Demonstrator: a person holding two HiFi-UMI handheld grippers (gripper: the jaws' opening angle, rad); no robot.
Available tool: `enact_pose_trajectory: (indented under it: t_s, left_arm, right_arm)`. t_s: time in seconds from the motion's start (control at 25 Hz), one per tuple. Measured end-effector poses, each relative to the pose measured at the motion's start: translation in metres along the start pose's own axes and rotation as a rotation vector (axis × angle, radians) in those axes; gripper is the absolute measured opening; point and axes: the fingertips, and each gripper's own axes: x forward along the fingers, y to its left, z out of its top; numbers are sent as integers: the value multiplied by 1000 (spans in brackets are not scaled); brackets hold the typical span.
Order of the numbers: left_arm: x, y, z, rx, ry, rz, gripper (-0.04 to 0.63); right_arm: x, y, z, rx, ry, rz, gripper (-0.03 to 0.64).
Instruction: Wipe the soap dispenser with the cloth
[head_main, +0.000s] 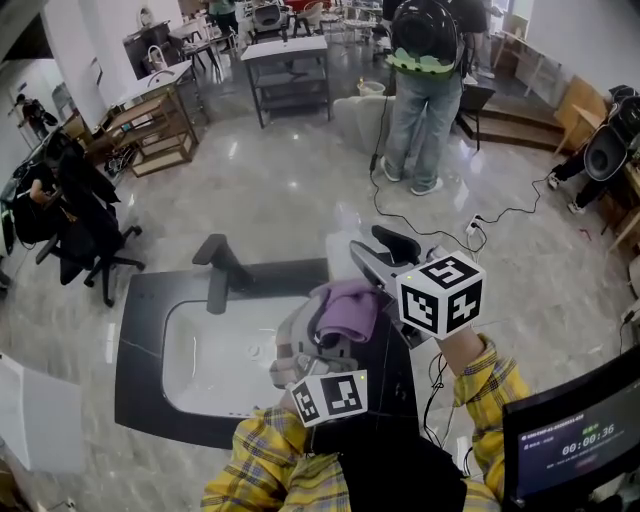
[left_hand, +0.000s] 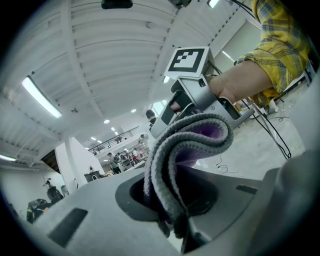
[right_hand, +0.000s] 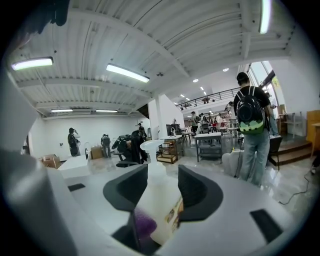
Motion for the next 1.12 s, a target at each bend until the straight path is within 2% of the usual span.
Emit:
enact_pose_trajectory:
  t_s: [0.28, 0.56, 1.12]
  left_arm:
    - [6, -18, -17, 27, 47, -25, 72]
    - [12, -37, -43, 13, 119, -93, 72]
    - [21, -76, -105, 59, 231, -185, 72]
  right_arm:
    - [-4, -8, -6, -1, 15, -20, 169]
    - [-2, -9, -16, 10, 37, 2, 169]
    - [-4, -14, -22, 20, 23, 11, 167]
